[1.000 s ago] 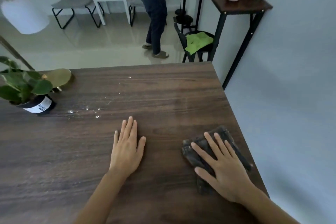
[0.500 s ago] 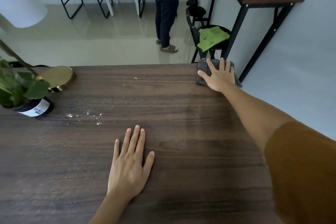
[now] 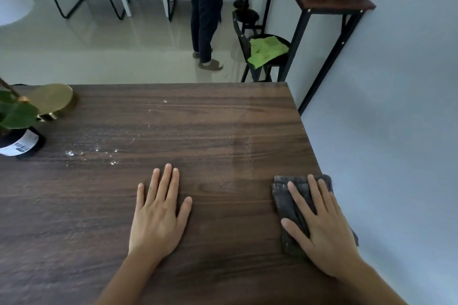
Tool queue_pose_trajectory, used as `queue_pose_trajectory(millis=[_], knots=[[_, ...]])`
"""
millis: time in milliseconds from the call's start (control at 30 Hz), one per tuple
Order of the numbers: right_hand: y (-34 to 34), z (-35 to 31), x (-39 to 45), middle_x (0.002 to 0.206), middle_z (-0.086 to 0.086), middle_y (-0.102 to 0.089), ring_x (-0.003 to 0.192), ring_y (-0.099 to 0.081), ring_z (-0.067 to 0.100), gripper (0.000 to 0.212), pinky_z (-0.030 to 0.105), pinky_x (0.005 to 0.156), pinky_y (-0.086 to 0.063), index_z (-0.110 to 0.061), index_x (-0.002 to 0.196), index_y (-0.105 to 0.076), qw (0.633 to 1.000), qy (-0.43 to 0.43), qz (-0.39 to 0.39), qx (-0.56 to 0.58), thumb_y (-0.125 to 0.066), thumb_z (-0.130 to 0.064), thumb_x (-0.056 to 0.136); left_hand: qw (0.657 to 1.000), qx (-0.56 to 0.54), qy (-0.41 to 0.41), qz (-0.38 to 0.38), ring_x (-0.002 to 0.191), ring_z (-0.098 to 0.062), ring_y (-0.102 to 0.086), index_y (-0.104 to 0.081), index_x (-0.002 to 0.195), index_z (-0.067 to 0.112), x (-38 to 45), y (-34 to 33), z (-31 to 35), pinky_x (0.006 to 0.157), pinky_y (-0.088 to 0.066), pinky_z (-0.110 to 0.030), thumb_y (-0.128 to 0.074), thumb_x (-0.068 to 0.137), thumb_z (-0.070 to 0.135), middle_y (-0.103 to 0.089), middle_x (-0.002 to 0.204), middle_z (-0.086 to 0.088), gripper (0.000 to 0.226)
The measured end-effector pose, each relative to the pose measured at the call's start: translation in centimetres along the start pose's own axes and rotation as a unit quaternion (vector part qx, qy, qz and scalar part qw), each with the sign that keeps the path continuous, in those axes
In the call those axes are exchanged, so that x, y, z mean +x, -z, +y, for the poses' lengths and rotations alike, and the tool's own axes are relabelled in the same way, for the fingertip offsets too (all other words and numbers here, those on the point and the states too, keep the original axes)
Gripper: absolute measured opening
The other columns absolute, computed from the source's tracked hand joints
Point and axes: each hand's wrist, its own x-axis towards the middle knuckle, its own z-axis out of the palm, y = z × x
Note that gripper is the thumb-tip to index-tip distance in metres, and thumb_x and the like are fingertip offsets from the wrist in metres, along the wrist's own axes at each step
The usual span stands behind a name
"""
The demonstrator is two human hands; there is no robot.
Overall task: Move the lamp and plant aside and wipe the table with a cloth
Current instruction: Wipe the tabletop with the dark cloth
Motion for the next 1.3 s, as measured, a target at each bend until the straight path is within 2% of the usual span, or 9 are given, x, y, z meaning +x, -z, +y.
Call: queue_pose_trajectory(millis=[133,300,467,633,800,1000,1100,1200,1300], knots=[[0.8,0.2,0.7,0.159,-0.002,0.027,0.146,0.026,0.02,0.075,0.038,0.12,0.01,-0.052,0.147,0.017,1.0,0.005,-0.016,-0.026,-0.006,-0.084,0.083,1.0,0.009,0.0,0.0,0.148,-0.019,0.003,-0.012,0.151,0.015,0.0,-0.3,0.0,0.118,-0.006,-0.045,-0.011,0.094,0.056,-0.004,0.16,0.001,0.071],[2.9,0.8,13.3,0.164,0.009,0.007,0.15,0.008,0.03,0.081,0.046,0.12,-0.003,-0.044,0.153,0.001,0.999,0.001,0.029,-0.018,-0.008,-0.084,0.083,1.0,0.012,-0.003,-0.002,0.148,-0.02,0.001,-0.013,0.151,0.015,0.0,-0.3,0.0,0.118,-0.006,-0.045,-0.012,0.094,0.055,-0.006,0.16,0.0,0.07],[5.2,0.7,27.7,0.164,0.014,0.005,0.149,0.004,0.035,0.084,0.05,0.12,-0.003,-0.041,0.154,-0.001,0.999,-0.04,0.021,-0.029,-0.011,-0.084,0.083,1.0,0.009,-0.002,-0.009,0.148,-0.018,0.003,-0.013,0.152,0.017,0.1,0.0,0.2,0.118,-0.002,-0.042,-0.016,0.094,0.054,-0.004,0.161,0.002,0.068],[6.4,0.4,32.9,0.163,0.015,0.004,0.148,0.005,0.038,0.085,0.051,0.12,-0.003,-0.039,0.154,-0.001,0.998,-0.055,0.014,-0.027,-0.008,-0.083,0.082,1.0,0.008,0.005,-0.013,0.146,-0.013,0.015,-0.003,0.152,0.022,0.2,0.5,0.3,0.119,0.003,-0.041,-0.014,0.094,0.055,0.007,0.16,0.006,0.068],[5.2,0.4,27.2,0.164,0.013,0.006,0.149,0.006,0.034,0.083,0.049,0.12,-0.002,-0.038,0.155,0.0,0.999,-0.041,0.011,-0.018,-0.006,-0.081,0.083,1.0,0.012,0.008,-0.016,0.145,-0.013,0.018,0.0,0.152,0.023,0.0,0.6,0.2,0.118,0.006,-0.041,-0.009,0.092,0.057,0.009,0.16,0.006,0.069],[1.4,1.4,8.1,0.164,0.006,0.007,0.15,0.01,0.026,0.079,0.042,0.121,-0.003,-0.041,0.153,0.003,1.0,0.001,0.021,-0.001,0.001,-0.079,0.084,1.0,0.003,0.002,-0.012,0.145,-0.014,0.017,0.0,0.152,0.023,0.1,0.3,0.1,0.119,0.004,-0.042,-0.005,0.09,0.059,0.01,0.159,0.006,0.071],[-0.6,1.4,-0.8,0.164,0.006,-0.002,0.151,0.002,0.026,0.074,0.04,0.119,-0.01,-0.041,0.154,-0.007,0.999,0.013,0.038,-0.006,-0.012,-0.077,0.09,1.0,0.002,0.003,-0.006,0.145,-0.014,0.017,0.001,0.151,0.022,0.1,0.1,0.1,0.119,0.004,-0.041,-0.005,0.09,0.059,0.009,0.159,0.005,0.071],[-0.8,1.6,-3.3,0.162,0.011,-0.015,0.149,-0.009,0.03,0.074,0.039,0.115,-0.012,-0.037,0.154,-0.019,0.999,0.015,0.033,-0.005,-0.024,-0.076,0.09,1.0,0.004,0.005,-0.002,0.146,-0.014,0.015,-0.002,0.152,0.021,0.0,0.0,0.1,0.119,0.002,-0.042,-0.005,0.091,0.058,0.006,0.16,0.004,0.071],[0.8,1.6,0.4,0.163,0.002,0.014,0.149,0.017,0.023,0.079,0.035,0.12,0.001,-0.05,0.15,0.005,1.0,0.023,0.004,-0.004,-0.012,-0.086,0.082,1.0,0.01,0.003,-0.002,0.146,-0.015,0.013,-0.004,0.152,0.02,0.2,-0.2,0.1,0.119,0.0,-0.043,-0.006,0.092,0.058,0.004,0.16,0.004,0.071]])
